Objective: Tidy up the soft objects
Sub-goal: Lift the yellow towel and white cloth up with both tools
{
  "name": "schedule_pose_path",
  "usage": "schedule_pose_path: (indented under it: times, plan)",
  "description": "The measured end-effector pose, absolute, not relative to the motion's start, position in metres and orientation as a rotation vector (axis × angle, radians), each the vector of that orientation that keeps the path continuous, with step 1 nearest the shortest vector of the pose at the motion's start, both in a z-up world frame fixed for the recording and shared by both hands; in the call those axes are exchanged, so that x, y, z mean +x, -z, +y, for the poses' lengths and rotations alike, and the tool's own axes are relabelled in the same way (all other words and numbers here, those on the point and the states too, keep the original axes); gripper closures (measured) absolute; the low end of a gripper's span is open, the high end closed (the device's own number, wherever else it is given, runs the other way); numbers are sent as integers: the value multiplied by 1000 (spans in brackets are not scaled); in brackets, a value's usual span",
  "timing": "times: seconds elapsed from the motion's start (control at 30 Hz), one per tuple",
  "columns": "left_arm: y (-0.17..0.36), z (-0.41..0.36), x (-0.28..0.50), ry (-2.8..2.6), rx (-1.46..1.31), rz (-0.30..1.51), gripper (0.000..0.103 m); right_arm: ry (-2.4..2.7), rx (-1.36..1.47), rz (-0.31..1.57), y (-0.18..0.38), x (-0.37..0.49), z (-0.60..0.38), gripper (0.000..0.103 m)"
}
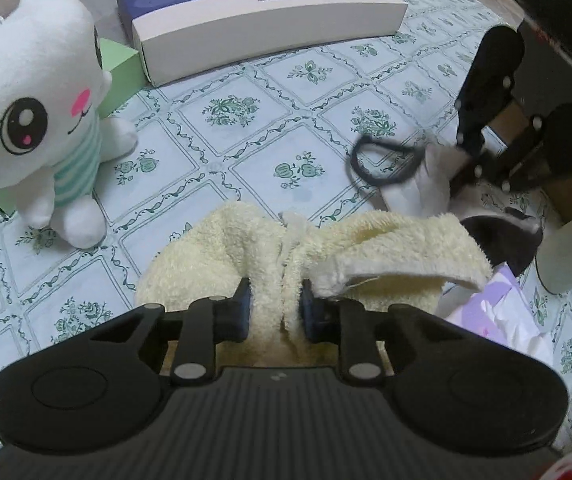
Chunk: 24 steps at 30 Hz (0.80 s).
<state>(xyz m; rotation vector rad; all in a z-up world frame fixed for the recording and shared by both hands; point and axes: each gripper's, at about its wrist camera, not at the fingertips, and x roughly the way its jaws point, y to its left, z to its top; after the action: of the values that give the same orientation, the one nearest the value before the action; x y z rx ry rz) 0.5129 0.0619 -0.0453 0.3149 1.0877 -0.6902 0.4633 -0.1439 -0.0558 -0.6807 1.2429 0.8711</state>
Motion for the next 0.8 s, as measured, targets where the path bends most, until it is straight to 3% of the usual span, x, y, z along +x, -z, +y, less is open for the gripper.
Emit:
schedule_pose_path:
  times: [0.4, 0.8]
  plan:
    - [-23, 79, 474, 571, 327, 987, 83, -712, -589, 1006, -51, 447, -154, 97]
    - [-111, 96, 386, 486, 341, 870, 83, -597, -467, 760, -176, 348, -175, 97]
